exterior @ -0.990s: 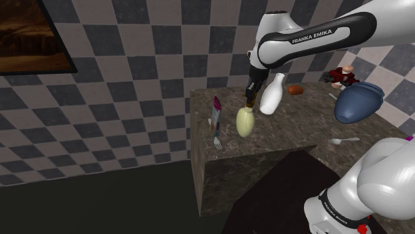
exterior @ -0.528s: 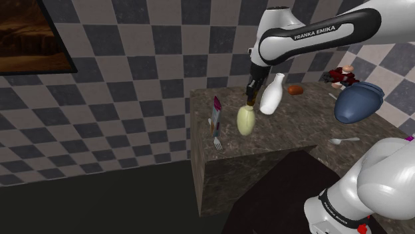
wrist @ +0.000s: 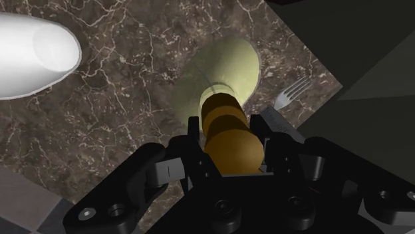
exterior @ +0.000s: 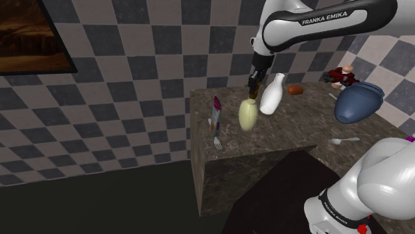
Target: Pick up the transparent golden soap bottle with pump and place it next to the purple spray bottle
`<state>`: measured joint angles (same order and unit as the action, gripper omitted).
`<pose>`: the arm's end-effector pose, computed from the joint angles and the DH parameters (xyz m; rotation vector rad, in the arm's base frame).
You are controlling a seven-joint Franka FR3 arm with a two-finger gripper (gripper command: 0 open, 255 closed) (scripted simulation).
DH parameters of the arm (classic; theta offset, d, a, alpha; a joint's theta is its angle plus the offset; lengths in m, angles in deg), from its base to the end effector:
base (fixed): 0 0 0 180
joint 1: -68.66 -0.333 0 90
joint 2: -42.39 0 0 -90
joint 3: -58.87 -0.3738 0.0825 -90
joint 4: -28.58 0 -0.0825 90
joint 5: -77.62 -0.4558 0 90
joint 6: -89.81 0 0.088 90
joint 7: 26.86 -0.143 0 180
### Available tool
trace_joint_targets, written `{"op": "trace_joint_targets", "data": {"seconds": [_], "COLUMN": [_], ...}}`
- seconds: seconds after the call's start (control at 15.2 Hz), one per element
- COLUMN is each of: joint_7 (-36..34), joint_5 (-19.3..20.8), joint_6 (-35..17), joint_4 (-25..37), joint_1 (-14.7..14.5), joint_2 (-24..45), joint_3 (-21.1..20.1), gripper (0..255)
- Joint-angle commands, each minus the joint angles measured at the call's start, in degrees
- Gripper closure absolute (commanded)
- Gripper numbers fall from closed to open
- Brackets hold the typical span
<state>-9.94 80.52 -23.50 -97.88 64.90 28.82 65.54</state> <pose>0.5328 -0.0340 0.4712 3.0937 0.4163 0.0042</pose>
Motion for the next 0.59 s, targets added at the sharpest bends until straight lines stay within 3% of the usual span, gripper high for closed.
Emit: {"op": "trace_joint_targets", "data": {"seconds": [0.0,0.53], "joint_7": [0.1,0.2], "joint_5": [0.0,-0.1], "joint_6": [1.7,7.9], "joint_4": [1.5,6.9], "joint_1": [0.0,-0.1], "joint_2": [-0.3,-1.1], "joint_3": [0.0,-0.2], "gripper": [255,255]}}
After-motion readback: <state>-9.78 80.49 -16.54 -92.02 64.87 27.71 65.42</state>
